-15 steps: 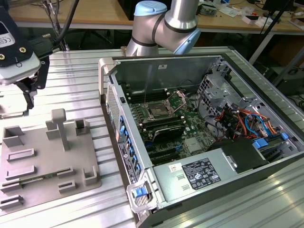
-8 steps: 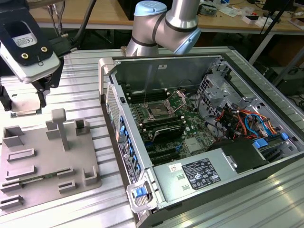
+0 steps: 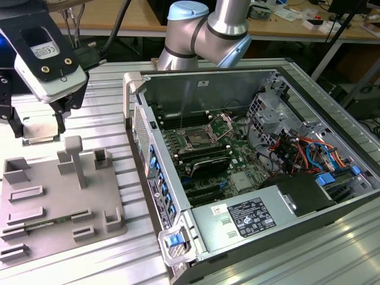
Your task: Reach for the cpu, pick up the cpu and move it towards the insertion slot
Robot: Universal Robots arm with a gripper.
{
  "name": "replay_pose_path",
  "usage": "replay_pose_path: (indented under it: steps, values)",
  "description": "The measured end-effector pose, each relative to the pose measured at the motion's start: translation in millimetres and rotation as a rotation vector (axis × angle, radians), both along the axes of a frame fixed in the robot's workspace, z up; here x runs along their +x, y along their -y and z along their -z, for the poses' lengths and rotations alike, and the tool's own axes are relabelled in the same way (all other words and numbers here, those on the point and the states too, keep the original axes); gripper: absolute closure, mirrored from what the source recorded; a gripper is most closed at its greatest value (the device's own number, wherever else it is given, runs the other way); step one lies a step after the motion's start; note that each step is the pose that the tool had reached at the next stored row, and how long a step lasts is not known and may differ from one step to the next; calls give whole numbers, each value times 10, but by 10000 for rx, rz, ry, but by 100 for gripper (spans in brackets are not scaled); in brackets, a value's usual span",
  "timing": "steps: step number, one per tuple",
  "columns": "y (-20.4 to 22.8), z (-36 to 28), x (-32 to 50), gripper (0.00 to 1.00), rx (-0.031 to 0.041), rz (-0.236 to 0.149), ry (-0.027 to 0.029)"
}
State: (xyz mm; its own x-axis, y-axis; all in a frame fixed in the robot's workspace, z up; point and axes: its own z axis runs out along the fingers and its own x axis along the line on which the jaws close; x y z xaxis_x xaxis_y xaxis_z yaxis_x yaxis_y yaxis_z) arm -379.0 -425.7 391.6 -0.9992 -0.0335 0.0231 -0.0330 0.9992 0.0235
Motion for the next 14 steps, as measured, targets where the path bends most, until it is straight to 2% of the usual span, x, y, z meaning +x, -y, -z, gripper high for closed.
replay_pose_path:
  steps: [5,14]
  values:
    - [0,0,96,45,0,-1,0]
    - [0,1,213,45,0,-1,1]
